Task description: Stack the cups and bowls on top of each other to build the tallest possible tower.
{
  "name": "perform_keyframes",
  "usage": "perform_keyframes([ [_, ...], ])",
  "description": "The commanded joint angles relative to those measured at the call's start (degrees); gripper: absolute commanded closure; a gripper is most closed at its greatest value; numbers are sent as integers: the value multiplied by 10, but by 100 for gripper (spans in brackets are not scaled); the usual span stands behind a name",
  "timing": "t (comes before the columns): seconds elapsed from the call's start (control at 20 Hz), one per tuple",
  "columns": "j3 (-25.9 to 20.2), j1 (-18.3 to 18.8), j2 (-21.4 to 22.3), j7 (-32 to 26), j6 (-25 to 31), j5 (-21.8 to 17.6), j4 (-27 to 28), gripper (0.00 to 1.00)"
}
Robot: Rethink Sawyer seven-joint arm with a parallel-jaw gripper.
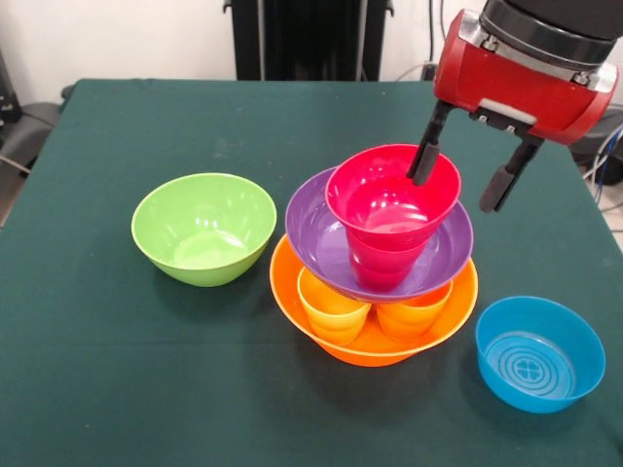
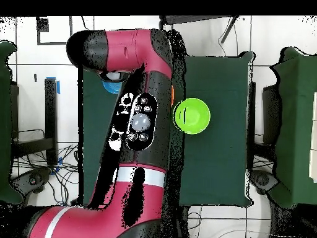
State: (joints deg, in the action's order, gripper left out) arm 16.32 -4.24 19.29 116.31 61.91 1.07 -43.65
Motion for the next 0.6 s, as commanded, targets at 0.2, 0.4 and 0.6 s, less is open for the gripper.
perform_keyframes([
  [0.2,-68,54,20,-89,80,1,-8,0],
  [0.4,-78,91,5,-137,141,-3,49,0],
  [0.6,-89,112,4,-167,161,-8,61,0],
])
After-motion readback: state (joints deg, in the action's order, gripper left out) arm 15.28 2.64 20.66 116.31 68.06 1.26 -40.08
